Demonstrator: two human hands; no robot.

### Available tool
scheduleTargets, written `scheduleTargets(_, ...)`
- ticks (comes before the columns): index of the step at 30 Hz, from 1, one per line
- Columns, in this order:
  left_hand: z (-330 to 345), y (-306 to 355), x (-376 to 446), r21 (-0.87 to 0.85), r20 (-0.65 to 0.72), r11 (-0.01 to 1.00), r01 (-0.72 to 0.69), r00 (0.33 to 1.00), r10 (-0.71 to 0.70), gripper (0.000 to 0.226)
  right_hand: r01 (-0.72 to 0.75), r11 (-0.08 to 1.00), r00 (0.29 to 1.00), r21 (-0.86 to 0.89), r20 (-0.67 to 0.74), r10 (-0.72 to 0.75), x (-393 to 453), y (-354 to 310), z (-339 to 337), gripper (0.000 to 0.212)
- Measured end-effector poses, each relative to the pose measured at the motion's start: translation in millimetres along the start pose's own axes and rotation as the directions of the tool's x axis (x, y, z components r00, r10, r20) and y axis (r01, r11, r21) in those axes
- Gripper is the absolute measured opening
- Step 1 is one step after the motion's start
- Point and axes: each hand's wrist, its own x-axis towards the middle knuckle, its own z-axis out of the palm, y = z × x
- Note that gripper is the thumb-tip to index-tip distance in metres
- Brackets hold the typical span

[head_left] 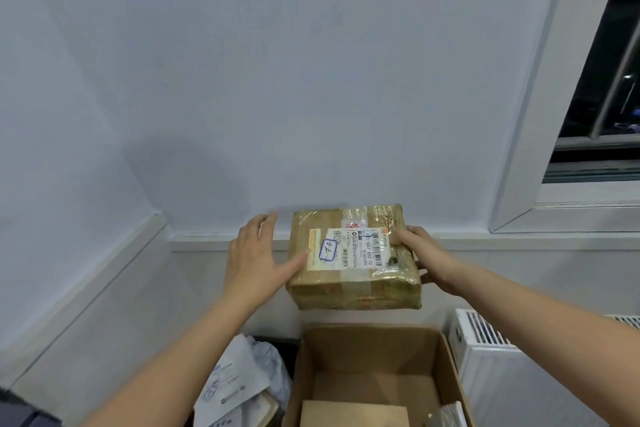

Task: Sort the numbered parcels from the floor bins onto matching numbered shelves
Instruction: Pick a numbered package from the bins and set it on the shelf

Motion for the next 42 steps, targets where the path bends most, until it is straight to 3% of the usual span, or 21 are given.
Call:
scheduleTargets(3,-13.4,-5.3,7.7,-0.196,0.055,0.973,0.123,0.992,-0.115,0.085,0.076,0.997,0.996,-0.012,0.055,-0.076,-8.1,-17.0,5.3,0.073)
scheduleTargets(5,-21.5,-7.1,13.1,-0.34,0.187,0.913,0.223,0.968,-0.167,0.093,0.128,0.991,0.985,-0.025,0.12,-0.124,-13.2,-30.4,8.3,0.081)
scheduleTargets(7,-30.7,-8.3,13.4,-0.411,0.429,0.851,0.328,0.893,-0.136,0.106,0.17,0.981,0.967,-0.09,0.206,-0.148,-20.5,-46.6,13.1,0.074)
scheduleTargets(9,-38.6,-9.5,7.8,-0.441,0.644,0.786,0.433,0.763,-0.058,0.102,0.189,0.974,0.95,-0.121,0.272,-0.151,-26.1,-60.6,17.9,0.063)
scheduleTargets(11,-43.8,-8.7,-0.7,-0.509,0.748,0.675,0.534,0.663,0.039,0.086,0.208,0.972,0.937,-0.111,0.308,-0.165,-29.9,-70.6,22.7,0.058)
scheduleTargets(13,-48.5,-4.9,-10.2,-0.557,0.769,0.588,0.586,0.632,0.098,0.065,0.228,0.967,0.927,-0.116,0.33,-0.179,-31.2,-77.6,28.0,0.056)
scheduleTargets(18,-65.6,-8.0,-29.3,-0.631,0.711,0.512,0.583,0.699,0.079,0.068,0.281,0.945,0.89,-0.169,0.415,-0.19,-36.6,-97.3,44.7,0.057)
scheduleTargets(22,-86.6,-11.8,-45.7,-0.652,0.647,0.481,0.585,0.761,-0.048,0.066,0.391,0.904,0.827,-0.171,0.497,-0.263,-29.4,-104.5,47.7,0.05)
scheduleTargets(23,-94.4,-12.9,-50.6,-0.664,0.621,0.468,0.583,0.779,-0.089,0.063,0.378,0.904,0.852,-0.197,0.456,-0.257,-22.4,-108.0,53.3,0.055)
scheduleTargets(24,-100.8,-16.2,-55.5,-0.678,0.591,0.456,0.576,0.797,-0.129,0.059,0.343,0.916,0.858,-0.209,0.466,-0.215,-4.5,-105.4,57.4,0.065)
scheduleTargets(26,-116.5,-19.9,-67.1,-0.702,0.528,0.427,0.57,0.819,-0.224,0.049,0.327,0.923,0.903,-0.202,0.355,-0.242,158.1,-63.6,43.9,0.08)
scheduleTargets(28,-130.6,-18.8,-82.5,-0.724,0.468,0.39,0.569,0.82,-0.329,0.029,0.409,0.898,0.862,-0.161,0.392,-0.322,230.1,-55.9,80.7,0.088)
scheduleTargets(29,-137.3,-16.4,-91.2,-0.737,0.437,0.362,0.572,0.81,-0.39,0.021,0.427,0.901,0.829,-0.072,0.43,-0.358,209.8,-58.4,92.3,0.077)
scheduleTargets(31,-147.9,-11.6,-109.1,-0.788,0.364,0.296,0.54,0.796,-0.484,0.013,0.368,0.924,0.801,0.103,0.47,-0.371,83.4,-66.8,106.0,0.042)
scheduleTargets(32,-150.7,-15.7,-114.2,-0.794,0.318,0.304,0.527,0.786,-0.53,0.011,0.341,0.921,0.735,0.188,0.558,-0.386,9.1,-76.5,112.7,0.048)
scheduleTargets(34,-158.6,-20.5,-132.2,-0.796,0.251,0.329,0.508,0.772,-0.584,0.02,0.293,0.925,0.636,0.241,0.673,-0.377,-54.2,-78.3,128.2,0.089)
scheduleTargets(36,-159.8,-27.1,-156.9,-0.806,0.148,0.348,0.479,0.732,-0.665,0.035,0.321,0.926,0.555,0.201,0.752,-0.356,-74.5,-82.8,150.5,0.116)
scheduleTargets(39,-159.3,-18.0,-190.3,-0.755,0.077,0.325,0.569,0.57,-0.818,0.048,0.372,0.905,0.458,0.204,0.808,-0.371,-103.0,-67.9,176.0,0.108)
scheduleTargets(41,-160.7,-15.5,-209.5,-0.744,0.048,0.272,0.611,0.455,-0.889,0.029,0.375,0.893,0.393,0.249,0.83,-0.396,-133.8,-62.6,183.8,0.111)
scheduleTargets(42,-163.7,-11.7,-220.4,-0.723,0.014,0.261,0.64,0.391,-0.92,0.031,0.374,0.888,0.35,0.268,0.846,-0.403,-144.8,-59.2,188.2,0.109)
